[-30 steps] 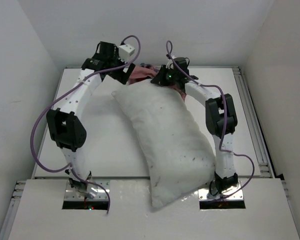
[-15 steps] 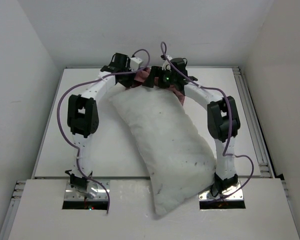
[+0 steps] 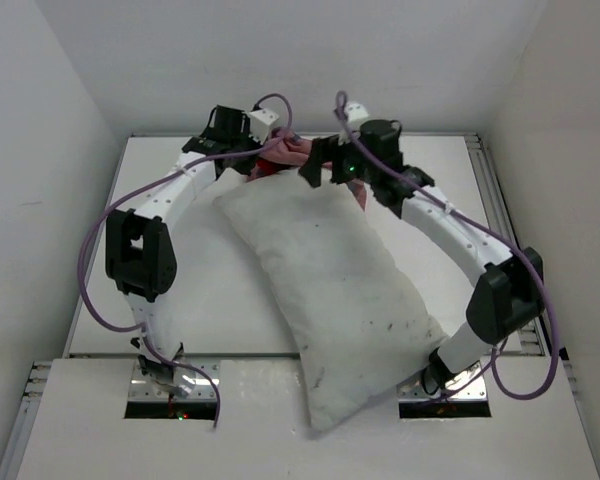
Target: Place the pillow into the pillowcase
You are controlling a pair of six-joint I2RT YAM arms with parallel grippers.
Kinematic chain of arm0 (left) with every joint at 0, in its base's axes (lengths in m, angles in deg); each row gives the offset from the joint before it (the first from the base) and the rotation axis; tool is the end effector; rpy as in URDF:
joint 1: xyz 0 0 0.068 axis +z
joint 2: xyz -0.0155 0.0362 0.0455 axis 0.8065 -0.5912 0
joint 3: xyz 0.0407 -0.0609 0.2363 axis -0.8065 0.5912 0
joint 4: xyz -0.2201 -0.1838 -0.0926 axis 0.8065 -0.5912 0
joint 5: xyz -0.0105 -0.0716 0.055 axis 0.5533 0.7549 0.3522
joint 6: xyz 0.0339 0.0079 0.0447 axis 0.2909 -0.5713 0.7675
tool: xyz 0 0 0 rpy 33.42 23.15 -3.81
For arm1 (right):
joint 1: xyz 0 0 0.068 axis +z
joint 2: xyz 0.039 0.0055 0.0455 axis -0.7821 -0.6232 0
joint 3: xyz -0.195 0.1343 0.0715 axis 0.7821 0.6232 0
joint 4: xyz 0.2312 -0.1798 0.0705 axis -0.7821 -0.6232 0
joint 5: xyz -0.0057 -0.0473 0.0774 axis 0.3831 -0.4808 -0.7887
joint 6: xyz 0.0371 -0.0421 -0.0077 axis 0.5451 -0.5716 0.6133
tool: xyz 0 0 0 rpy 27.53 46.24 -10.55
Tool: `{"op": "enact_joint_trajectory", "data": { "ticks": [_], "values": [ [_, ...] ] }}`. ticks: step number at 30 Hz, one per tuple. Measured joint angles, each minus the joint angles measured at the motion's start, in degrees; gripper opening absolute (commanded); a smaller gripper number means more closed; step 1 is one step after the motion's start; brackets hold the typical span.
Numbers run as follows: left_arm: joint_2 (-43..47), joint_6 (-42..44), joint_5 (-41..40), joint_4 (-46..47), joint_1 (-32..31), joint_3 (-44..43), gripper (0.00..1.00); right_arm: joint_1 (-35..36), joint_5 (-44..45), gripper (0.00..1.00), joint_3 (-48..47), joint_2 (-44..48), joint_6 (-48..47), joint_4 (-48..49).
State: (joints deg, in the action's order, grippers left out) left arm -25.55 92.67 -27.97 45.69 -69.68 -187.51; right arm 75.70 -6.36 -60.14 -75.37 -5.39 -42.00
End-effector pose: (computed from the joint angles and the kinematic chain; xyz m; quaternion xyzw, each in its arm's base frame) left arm 0.4577 -0.1355 0.2639 0.3158 0.8547 -0.0353 0.4104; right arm 0.3907 0.1838 0.3067 -0.0710 0.8108 0.2924 0.5020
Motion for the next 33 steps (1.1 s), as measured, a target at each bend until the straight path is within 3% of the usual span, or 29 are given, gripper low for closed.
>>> {"op": "enact_joint_trajectory", "data": {
  "ticks": [5,9,11,12,13,14,19,26,33],
  "values": [
    [0.9,1.6,-2.7,0.5,-1.7,1.7,0.00,9.9,2.5,0.99,3.5,-1.6,-2.5,-3.3],
    [0.9,2.4,-4.0,0.0,-2.1,2.9,0.00,12.6,7.0,0.99,4.2,-6.9,-3.3,-6.7],
    [0.9,2.5,-4.7,-0.1,-2.1,3.3,0.00,12.7,8.9,0.73,3.9,-8.9,-3.3,-6.8],
    [0.9,2.5,-5.1,-0.2,-2.0,3.6,0.00,12.6,9.6,0.49,3.3,-9.7,-3.1,-6.9],
    [0.9,2.6,-5.5,-0.3,-1.9,3.9,0.00,12.3,10.1,0.16,2.6,-10.3,-3.1,-7.1],
    [0.9,2.8,-5.9,-0.4,-1.9,4.2,0.00,12.0,10.1,0.00,1.8,-11.1,-2.4,-7.5],
    [0.9,4.8,-8.0,-0.8,-1.9,5.4,0.00,6.5,5.9,0.00,2.3,-11.7,4.1,-5.4],
    [0.9,8.6,-12.1,0.7,-2.2,6.2,0.00,-4.3,1.4,0.00,11.9,-2.4,12.9,3.2],
    [1.0,12.0,-12.0,-0.3,-3.3,6.3,0.00,-7.5,3.6,0.00,12.2,-1.1,17.2,4.8]
  ]
}}
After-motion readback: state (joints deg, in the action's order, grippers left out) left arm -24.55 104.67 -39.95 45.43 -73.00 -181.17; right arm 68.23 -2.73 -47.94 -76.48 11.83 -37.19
